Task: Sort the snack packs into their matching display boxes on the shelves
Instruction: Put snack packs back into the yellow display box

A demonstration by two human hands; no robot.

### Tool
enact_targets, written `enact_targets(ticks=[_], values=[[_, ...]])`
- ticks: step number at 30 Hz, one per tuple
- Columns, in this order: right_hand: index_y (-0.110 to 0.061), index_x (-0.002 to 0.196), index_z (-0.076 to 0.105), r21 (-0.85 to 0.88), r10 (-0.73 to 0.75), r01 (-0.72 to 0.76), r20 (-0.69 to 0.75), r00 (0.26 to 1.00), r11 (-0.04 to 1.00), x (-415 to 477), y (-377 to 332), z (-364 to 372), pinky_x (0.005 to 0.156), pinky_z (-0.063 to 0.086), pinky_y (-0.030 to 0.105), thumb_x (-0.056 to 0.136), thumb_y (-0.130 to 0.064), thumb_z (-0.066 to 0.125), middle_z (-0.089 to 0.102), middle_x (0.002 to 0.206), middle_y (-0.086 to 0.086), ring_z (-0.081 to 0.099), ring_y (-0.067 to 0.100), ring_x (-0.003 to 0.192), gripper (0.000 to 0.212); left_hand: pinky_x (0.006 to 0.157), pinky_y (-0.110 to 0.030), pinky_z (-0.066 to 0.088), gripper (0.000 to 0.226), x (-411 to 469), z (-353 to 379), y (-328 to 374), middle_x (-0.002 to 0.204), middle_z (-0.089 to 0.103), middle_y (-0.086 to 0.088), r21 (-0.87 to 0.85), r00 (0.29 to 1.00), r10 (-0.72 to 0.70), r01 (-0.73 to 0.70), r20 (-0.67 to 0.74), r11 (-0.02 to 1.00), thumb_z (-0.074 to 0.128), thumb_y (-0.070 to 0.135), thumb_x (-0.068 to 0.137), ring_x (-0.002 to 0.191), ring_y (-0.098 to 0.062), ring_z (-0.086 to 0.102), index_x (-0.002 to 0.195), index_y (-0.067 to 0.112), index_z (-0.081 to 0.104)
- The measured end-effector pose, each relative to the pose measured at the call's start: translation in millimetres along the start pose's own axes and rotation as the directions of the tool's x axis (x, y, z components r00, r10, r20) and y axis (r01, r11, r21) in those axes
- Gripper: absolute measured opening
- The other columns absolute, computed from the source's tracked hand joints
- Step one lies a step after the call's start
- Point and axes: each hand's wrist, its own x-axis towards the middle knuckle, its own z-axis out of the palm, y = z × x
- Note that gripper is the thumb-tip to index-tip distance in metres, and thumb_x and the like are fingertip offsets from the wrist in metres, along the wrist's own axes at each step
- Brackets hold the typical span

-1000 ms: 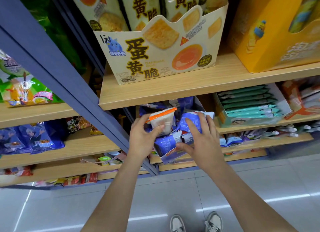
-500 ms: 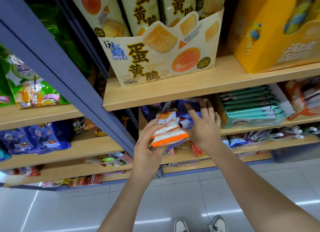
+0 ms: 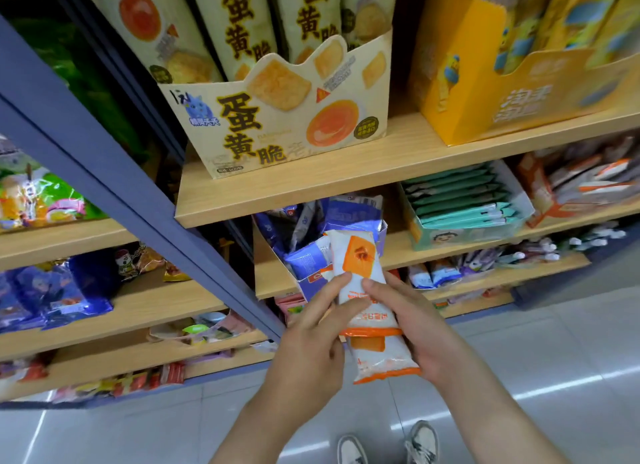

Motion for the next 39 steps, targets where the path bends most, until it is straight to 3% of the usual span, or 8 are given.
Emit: enact_targets(ticks=[5, 9, 13, 21, 26, 32, 36, 39], values=[[-0.036, 0.127, 0.060, -0.202, -0.164, 0.152, -0.043, 0.986, 0.967, -23.7, -6.5, -18.0, 0.076, 0.058, 0.040, 0.082, -0.019, 0.073, 0.075, 0.108, 0.005, 0.073, 0.027, 0.095, 0.050, 0.086, -0.031, 0.057, 0.063, 18.9, -4.3, 37.3, 0.129, 0.057, 0.015, -0.579, 0.939, -0.342, 0.291, 0.022, 0.762, 0.049, -0.013, 0.090, 0.115, -0.001, 0.059, 0.118, 0.043, 0.060], [-0.045, 0.130, 0.052, -0.386, -0.192, 0.185, 0.020, 0.981, 0.904, -51.8, -20.1, -35.5, 0.075, 0.059, 0.035, 0.086, -0.014, 0.074, 0.075, 0.106, -0.003, 0.073, 0.019, 0.094, 0.058, 0.069, -0.020, 0.056, 0.078, 55.2, 6.8, 51.7, 0.132, 0.048, 0.019, -0.596, 0.909, -0.382, 0.400, 0.165, 0.696, 0.073, 0.011, 0.086, 0.097, 0.006, 0.064, 0.141, 0.048, 0.032], [-0.046, 0.111, 0.056, -0.366, -0.193, 0.193, 0.038, 0.981, 0.910, -78.9, -38.5, -68.2, 0.068, 0.054, 0.018, 0.086, -0.015, 0.070, 0.076, 0.091, -0.016, 0.072, 0.004, 0.087, 0.042, 0.067, -0.026, 0.057, 0.072, 85.7, 33.9, 67.4, 0.104, 0.072, 0.005, -0.624, 0.823, -0.426, 0.565, 0.377, 0.539, 0.081, 0.008, 0.073, 0.082, -0.006, 0.070, 0.136, 0.028, 0.052], [-0.010, 0.125, 0.068, 0.129, -0.100, 0.095, 0.033, 0.994, 0.987, -117.7, -80.1, -194.2, 0.073, 0.059, 0.035, 0.060, -0.028, 0.093, 0.067, 0.125, 0.018, 0.071, 0.028, 0.101, 0.072, 0.053, -0.025, 0.054, 0.051, 124.5, 114.5, 135.0, 0.082, 0.074, -0.002, -0.761, 0.771, -0.474, 0.588, 0.425, 0.275, 0.076, 0.011, 0.062, 0.067, -0.014, 0.071, 0.112, 0.010, 0.064], [-0.014, 0.128, 0.061, -0.002, -0.046, 0.045, -0.017, 0.999, 0.999, -137.1, -124.6, -268.8, 0.068, 0.059, 0.030, 0.092, -0.007, 0.054, 0.073, 0.112, 0.012, 0.073, 0.022, 0.089, 0.037, 0.066, -0.033, 0.059, 0.055, 148.3, 183.3, 195.9, 0.086, 0.075, -0.004, -0.680, 0.741, -0.412, 0.662, 0.531, 0.314, 0.078, 0.014, 0.059, 0.074, -0.017, 0.071, 0.111, 0.009, 0.062], [-0.028, 0.133, 0.060, -0.186, -0.001, -0.005, -0.033, 0.999, 0.983, -139.4, -170.2, -334.1, 0.095, 0.053, 0.043, 0.086, -0.043, 0.058, 0.071, 0.120, 0.008, 0.067, 0.028, 0.111, 0.049, 0.063, -0.035, 0.059, 0.055, 177.6, 236.9, 242.3, 0.092, 0.074, -0.009, -0.679, 0.680, -0.434, 0.710, 0.591, 0.189, 0.079, 0.014, 0.062, 0.077, -0.022, 0.072, 0.112, 0.009, 0.057], [-0.019, 0.127, 0.065, 0.039, -0.068, 0.071, -0.084, 0.994, 0.997, -132.9, -190.4, -369.5, 0.100, 0.049, 0.054, 0.081, -0.068, 0.053, 0.068, 0.125, 0.015, 0.064, 0.035, 0.115, 0.068, 0.070, -0.041, 0.057, 0.060, 201.0, 259.6, 256.5, 0.099, 0.073, -0.009, -0.803, 0.714, -0.532, 0.588, 0.455, 0.102, 0.079, 0.013, 0.061, 0.080, -0.023, 0.072, 0.116, 0.019, 0.058], [-0.016, 0.132, 0.059, 0.174, -0.249, 0.256, -0.062, 0.966, 0.951, -123.8, -193.3, -384.2, 0.091, 0.056, 0.050, 0.064, -0.063, 0.081, 0.065, 0.129, 0.016, 0.064, 0.036, 0.117, 0.086, 0.074, -0.041, 0.059, 0.069, 223.4, 274.2, 257.3, 0.111, 0.072, -0.010, -0.878, 0.696, -0.628, 0.477, 0.349, 0.041, 0.080, 0.015, 0.059, 0.094, -0.026, 0.072, 0.123, 0.024, 0.056]])
